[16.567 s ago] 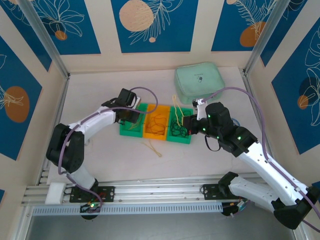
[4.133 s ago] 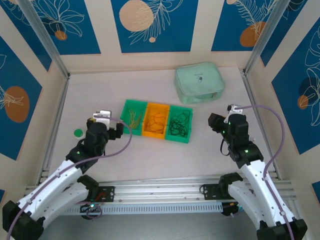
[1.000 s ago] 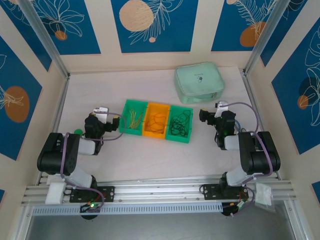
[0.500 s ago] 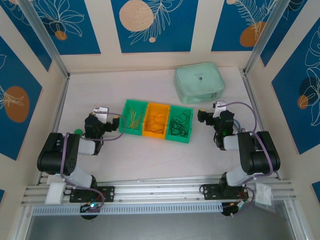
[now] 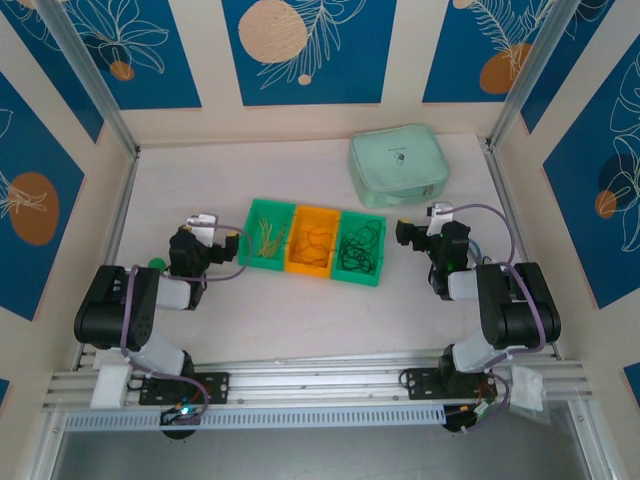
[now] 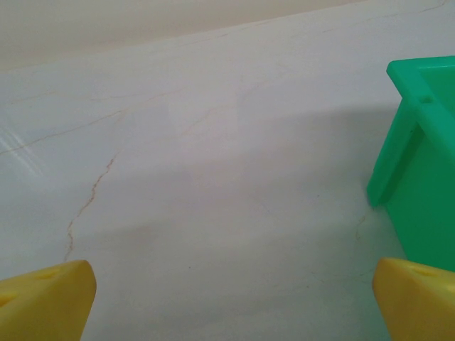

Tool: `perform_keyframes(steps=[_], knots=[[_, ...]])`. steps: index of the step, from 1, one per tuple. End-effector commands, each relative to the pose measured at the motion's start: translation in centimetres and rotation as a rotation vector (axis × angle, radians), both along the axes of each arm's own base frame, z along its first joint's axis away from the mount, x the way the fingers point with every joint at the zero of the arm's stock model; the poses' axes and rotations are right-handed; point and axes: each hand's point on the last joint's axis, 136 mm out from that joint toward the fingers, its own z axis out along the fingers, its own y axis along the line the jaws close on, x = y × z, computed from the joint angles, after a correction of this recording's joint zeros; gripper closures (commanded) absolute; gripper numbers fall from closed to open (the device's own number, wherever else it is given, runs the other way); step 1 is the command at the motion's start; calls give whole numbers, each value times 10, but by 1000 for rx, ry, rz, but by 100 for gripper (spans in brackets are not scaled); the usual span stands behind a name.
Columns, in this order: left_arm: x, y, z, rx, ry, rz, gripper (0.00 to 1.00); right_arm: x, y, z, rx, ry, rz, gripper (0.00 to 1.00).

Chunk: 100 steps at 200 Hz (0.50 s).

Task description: Untangle the cables

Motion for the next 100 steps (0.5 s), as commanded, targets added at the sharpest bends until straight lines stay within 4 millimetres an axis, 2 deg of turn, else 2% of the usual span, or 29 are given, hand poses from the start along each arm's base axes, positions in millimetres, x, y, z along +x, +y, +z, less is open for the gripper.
perform_keyframes(steps=[1, 100], knots=[[5, 0, 9, -11, -23, 0, 1, 2, 0, 3, -4, -10, 11, 1], [5, -1, 9, -12, -21, -3, 1, 2, 0, 2, -4, -8, 11, 1]])
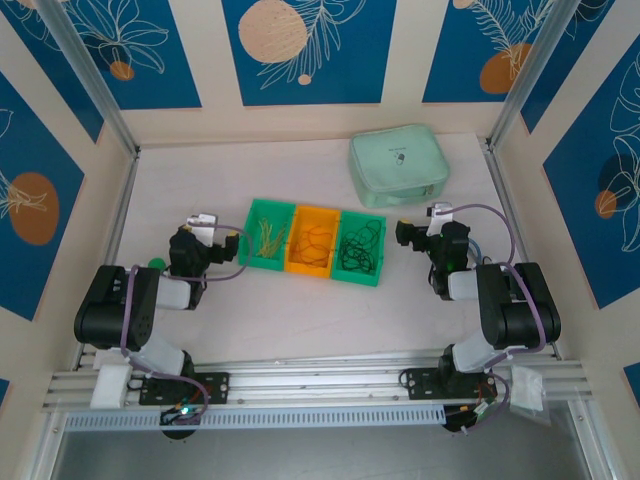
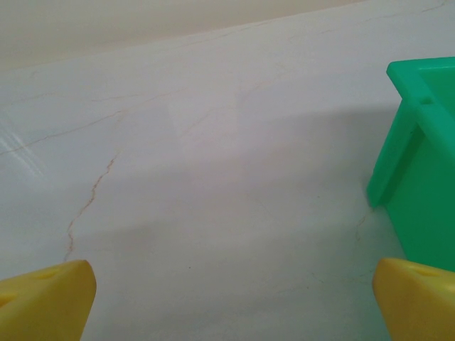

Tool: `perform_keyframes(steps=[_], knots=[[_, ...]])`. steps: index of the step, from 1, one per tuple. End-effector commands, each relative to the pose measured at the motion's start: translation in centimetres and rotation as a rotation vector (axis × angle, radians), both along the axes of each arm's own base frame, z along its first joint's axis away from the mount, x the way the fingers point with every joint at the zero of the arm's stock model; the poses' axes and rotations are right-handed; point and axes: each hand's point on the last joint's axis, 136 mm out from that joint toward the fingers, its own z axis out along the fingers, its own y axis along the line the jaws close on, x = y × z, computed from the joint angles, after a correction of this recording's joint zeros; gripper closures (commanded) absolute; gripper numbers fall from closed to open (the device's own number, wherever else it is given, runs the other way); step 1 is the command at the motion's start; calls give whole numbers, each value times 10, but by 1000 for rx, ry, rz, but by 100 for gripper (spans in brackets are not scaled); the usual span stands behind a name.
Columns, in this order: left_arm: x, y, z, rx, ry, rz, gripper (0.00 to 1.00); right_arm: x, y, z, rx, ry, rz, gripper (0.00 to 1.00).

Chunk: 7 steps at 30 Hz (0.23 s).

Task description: Untangle the cables

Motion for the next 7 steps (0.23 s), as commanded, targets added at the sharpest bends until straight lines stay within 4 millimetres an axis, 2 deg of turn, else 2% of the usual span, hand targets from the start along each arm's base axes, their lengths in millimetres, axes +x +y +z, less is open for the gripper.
perform_keyframes(steps=[1, 7], knots=[[5, -1, 8, -13, -20, -2, 1, 3, 1, 4, -4, -15, 12, 1], [5, 0, 8, -10, -21, -1, 1, 3, 1, 4, -2, -14, 14, 1]])
